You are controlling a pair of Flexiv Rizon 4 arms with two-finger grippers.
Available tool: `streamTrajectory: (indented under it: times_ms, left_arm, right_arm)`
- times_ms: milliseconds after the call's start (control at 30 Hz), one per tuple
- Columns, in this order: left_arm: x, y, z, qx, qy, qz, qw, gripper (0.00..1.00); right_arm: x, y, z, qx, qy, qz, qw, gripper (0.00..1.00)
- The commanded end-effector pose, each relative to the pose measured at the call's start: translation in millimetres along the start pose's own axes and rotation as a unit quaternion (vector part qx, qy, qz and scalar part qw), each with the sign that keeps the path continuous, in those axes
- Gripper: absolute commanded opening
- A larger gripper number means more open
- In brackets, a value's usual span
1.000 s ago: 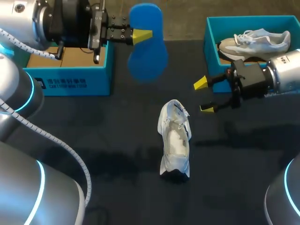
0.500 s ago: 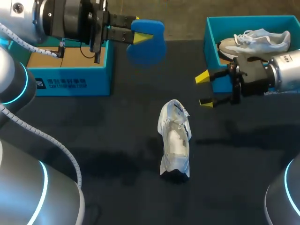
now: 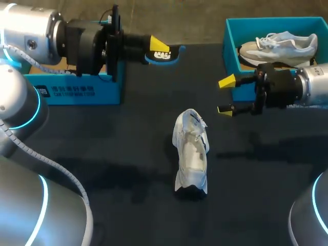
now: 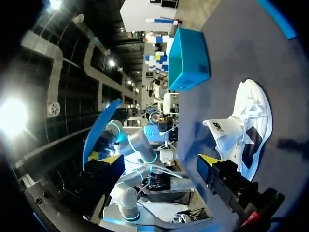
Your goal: Take the shoe out of the shoebox, open the shoe tongue, remove and reinsert the insole, then place the shoe into the shoebox
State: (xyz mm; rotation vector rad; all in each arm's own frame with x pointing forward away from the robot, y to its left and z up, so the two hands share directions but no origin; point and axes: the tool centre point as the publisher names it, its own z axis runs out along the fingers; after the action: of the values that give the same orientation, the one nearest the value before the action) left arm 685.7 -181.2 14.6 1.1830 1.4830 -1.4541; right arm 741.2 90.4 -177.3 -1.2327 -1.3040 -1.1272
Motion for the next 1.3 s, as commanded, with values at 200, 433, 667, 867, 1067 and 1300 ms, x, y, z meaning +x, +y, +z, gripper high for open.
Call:
streamTrajectory:
  times_ms: [200,433,667,867,1067,1300]
  left_arm:
    - [15.5,1.2,2.3,0.016,-0.019,0.029,0.999,0.0]
    - [53.9,10.9,11.3,0.007,-0.005,0.14,0.99,0.0]
    - [79.5,9.1,29.2,-0.038,0.11,0.223,0.968,0.0]
    - [79.5,9.1,29.2,-0.038,0.11,0.223,0.968,0.0]
    - [79.5,9.1,29.2,-0.038,0.11,0.223,0.968,0.0]
    - [107.2,13.2,45.2,-0.036,0.12,0.241,0.962,0.0]
  right_arm:
    - [0.0,1.1,1.0,0.0,-0.001,0.0,1.0,1.0]
    - [0.0,1.1,1.0,0.0,-0.001,0.0,1.0,1.0]
    - [0.0,1.1,1.0,0.0,-0.001,0.0,1.0,1.0]
    - [0.0,1.1,1.0,0.0,-0.001,0.0,1.0,1.0]
    - [0.0,1.1,1.0,0.0,-0.001,0.0,1.0,1.0]
    - [0.0,1.1,1.0,0.0,-0.001,0.0,1.0,1.0]
